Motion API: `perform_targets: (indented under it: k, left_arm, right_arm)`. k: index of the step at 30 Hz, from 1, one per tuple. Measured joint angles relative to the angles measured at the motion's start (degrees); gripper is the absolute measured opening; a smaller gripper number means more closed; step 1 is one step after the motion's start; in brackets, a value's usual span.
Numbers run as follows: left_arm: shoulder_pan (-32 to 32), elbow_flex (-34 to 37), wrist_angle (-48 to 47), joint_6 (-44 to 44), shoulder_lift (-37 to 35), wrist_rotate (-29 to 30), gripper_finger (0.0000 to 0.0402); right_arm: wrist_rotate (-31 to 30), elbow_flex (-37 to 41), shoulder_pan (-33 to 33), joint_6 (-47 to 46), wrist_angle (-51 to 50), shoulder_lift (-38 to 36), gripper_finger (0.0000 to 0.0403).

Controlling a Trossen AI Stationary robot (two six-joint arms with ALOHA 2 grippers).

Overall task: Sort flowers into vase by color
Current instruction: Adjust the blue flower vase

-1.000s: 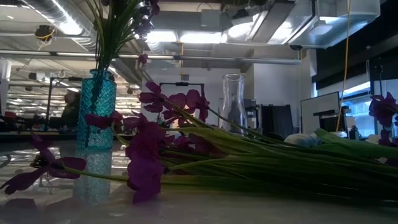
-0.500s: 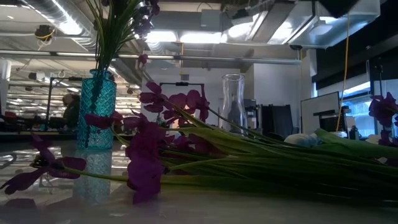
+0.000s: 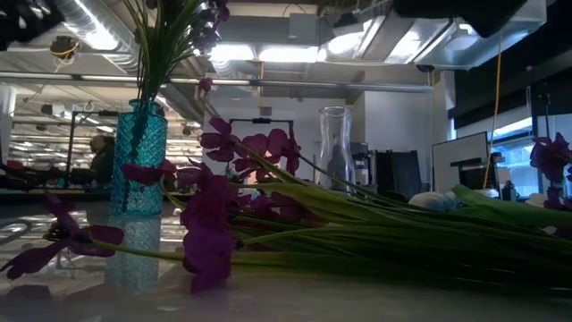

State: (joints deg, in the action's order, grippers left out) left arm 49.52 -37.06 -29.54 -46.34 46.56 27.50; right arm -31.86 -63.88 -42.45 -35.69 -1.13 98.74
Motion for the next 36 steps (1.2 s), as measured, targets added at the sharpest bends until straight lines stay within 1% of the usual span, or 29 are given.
perform_targets:
  k: [2,5,8,11,17,19,26,32,36]
  left_arm:
    - [-1.2,5.0,7.4,3.0,1.2,2.2,0.0121]
    - [-6.0,11.1,18.7,6.8,3.5,3.4,0.0121]
    - [-10.3,14.2,27.5,10.7,5.4,3.8,0.0121]
    - [-12.9,15.5,33.1,14.2,7.8,6.7,0.0121]
    - [-15.4,15.7,36.2,15.2,12.3,18.0,0.0121]
    - [-15.7,15.7,37.4,15.2,13.2,20.8,0.0121]
    - [-15.8,15.7,38.4,15.1,13.5,25.0,0.0121]
    - [-15.8,15.7,38.4,14.4,13.5,26.2,0.0121]
    - [-15.8,15.7,38.6,13.8,13.5,28.4,0.0121]
  right_arm:
    - [-0.1,0.0,0.7,0.8,-0.2,0.0,0.0363]
    - [-0.1,0.0,2.2,2.4,-0.3,0.0,0.0363]
    - [-0.1,0.0,3.6,3.5,-0.4,0.0,0.0363]
    - [-0.1,0.0,4.5,4.6,-0.4,0.0,0.0363]
    - [-0.1,0.0,5.9,6.6,-0.4,0.0,0.0363]
    - [-0.1,0.0,6.2,7.6,-0.4,0.0,0.0363]
    - [0.5,0.0,7.7,10.2,-0.4,0.0,0.0363]
    - [1.6,0.0,8.0,10.5,-0.3,0.0,0.0363]
    - [1.9,0.0,8.0,10.7,-0.3,0.0,0.0363]
